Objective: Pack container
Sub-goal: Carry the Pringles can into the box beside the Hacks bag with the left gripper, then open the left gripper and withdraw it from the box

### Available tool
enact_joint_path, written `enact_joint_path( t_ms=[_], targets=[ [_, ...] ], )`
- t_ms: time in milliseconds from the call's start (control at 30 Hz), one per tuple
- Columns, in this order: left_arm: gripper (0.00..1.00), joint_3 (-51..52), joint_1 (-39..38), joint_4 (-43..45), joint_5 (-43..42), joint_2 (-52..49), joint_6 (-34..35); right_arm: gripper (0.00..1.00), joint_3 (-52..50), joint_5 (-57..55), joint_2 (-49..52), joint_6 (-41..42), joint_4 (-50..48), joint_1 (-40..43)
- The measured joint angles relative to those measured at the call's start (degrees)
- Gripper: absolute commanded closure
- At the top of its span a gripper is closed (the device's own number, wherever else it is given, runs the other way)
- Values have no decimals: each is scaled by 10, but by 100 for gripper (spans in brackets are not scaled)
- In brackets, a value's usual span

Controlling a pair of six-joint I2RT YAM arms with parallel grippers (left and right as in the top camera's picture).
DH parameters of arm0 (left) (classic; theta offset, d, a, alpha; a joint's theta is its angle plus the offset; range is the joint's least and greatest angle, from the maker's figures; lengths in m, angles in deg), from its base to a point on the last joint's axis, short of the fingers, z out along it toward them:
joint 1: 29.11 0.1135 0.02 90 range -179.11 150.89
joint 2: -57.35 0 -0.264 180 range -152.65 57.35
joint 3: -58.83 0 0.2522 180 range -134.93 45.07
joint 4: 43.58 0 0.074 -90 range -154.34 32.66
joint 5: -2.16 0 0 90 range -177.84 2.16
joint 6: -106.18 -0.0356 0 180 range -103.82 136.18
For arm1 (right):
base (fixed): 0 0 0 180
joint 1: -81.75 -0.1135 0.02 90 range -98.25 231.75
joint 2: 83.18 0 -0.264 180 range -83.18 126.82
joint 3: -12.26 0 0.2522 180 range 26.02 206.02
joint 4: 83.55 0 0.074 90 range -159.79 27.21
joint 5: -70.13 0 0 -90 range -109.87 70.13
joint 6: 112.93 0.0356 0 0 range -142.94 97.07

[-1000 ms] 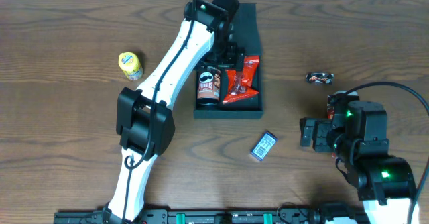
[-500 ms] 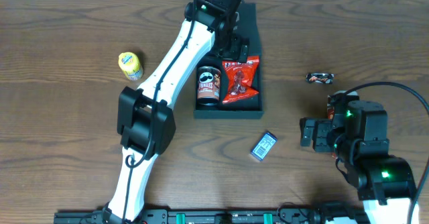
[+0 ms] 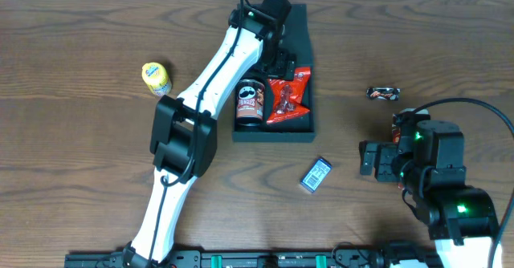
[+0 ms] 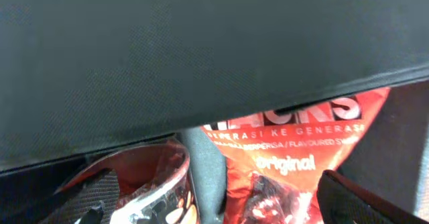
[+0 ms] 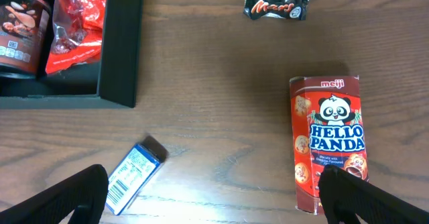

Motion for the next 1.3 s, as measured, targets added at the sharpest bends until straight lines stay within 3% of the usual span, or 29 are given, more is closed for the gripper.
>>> enact_joint_path(
  t_ms=[967,1300],
  targets=[
    [5,0,0,-91,6,-6,3,1,0,-11,0,0,-4,0],
    [5,0,0,-95,6,99,3,1,0,-12,0,0,-5,0]
  ],
)
